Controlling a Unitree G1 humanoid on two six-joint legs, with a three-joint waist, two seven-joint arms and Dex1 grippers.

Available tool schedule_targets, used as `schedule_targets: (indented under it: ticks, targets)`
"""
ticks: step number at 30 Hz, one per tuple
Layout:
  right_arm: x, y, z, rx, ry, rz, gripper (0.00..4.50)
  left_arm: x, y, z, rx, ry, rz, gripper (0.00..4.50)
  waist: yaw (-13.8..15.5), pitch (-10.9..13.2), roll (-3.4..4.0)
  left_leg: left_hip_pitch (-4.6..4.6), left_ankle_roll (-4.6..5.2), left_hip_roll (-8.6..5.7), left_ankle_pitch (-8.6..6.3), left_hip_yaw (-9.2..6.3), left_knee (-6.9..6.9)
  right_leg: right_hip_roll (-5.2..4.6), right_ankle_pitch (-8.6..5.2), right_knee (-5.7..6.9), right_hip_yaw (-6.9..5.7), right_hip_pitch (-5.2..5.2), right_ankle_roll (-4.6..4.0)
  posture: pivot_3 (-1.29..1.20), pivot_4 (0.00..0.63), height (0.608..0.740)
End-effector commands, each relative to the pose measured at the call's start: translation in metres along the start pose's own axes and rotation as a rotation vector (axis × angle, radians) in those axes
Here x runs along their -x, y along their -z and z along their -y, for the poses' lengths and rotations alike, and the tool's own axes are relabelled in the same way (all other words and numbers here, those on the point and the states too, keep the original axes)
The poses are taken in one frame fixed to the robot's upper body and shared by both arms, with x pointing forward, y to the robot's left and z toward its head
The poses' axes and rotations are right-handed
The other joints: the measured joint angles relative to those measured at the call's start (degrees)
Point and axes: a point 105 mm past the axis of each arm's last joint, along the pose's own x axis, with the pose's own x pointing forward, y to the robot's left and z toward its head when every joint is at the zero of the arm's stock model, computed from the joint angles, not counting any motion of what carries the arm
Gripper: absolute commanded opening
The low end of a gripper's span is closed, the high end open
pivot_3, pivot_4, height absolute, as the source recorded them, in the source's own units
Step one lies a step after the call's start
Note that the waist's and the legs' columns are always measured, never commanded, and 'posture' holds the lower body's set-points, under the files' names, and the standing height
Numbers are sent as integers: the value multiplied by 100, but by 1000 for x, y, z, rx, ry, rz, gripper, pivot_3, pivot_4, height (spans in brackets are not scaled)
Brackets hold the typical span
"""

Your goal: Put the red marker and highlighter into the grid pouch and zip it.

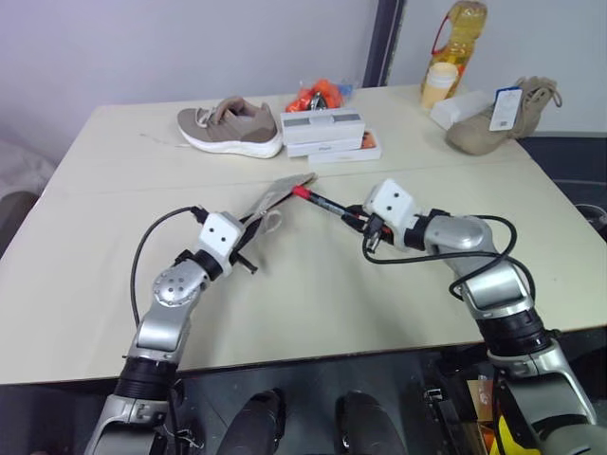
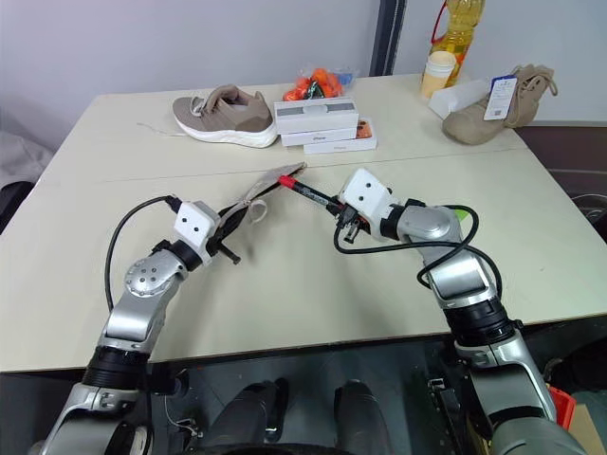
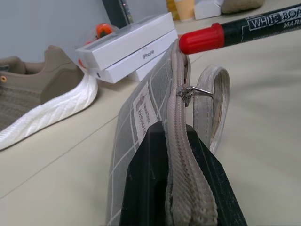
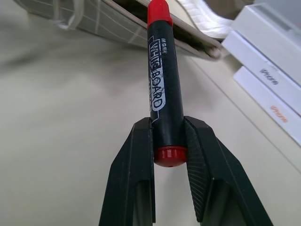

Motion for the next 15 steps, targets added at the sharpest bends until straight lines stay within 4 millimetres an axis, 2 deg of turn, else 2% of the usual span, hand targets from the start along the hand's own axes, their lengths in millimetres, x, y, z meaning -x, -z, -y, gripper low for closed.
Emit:
schedule_targets:
  ticks: [1, 9, 12, 15]
  targets:
    - [4, -13, 2, 43, 21, 31, 365, -4, -14, -1, -12, 10, 63, 0, 4, 0, 0, 0, 0, -1, 0, 0, 0, -1, 0, -1, 0, 1, 0, 0, 150, 740]
    - [3, -14, 2, 81, 9, 17, 365, -2, -16, 4, -12, 31, 76, 0, 1, 0, 0, 0, 0, -2, 0, 0, 0, -1, 0, -2, 0, 1, 0, 0, 150, 740]
    - [3, -16, -1, 156, -19, 4, 365, 0, -16, 10, -29, 72, 75, 0, -1, 0, 0, 0, 0, -2, 0, 0, 0, -1, 0, -2, 0, 2, 0, 0, 150, 740]
    - [4, -21, -10, 327, -102, -26, 365, 4, -18, 20, -57, 152, 76, 0, -5, 0, 0, 0, 0, -2, 0, 1, -1, -2, 0, -3, 0, 1, 0, 0, 150, 740]
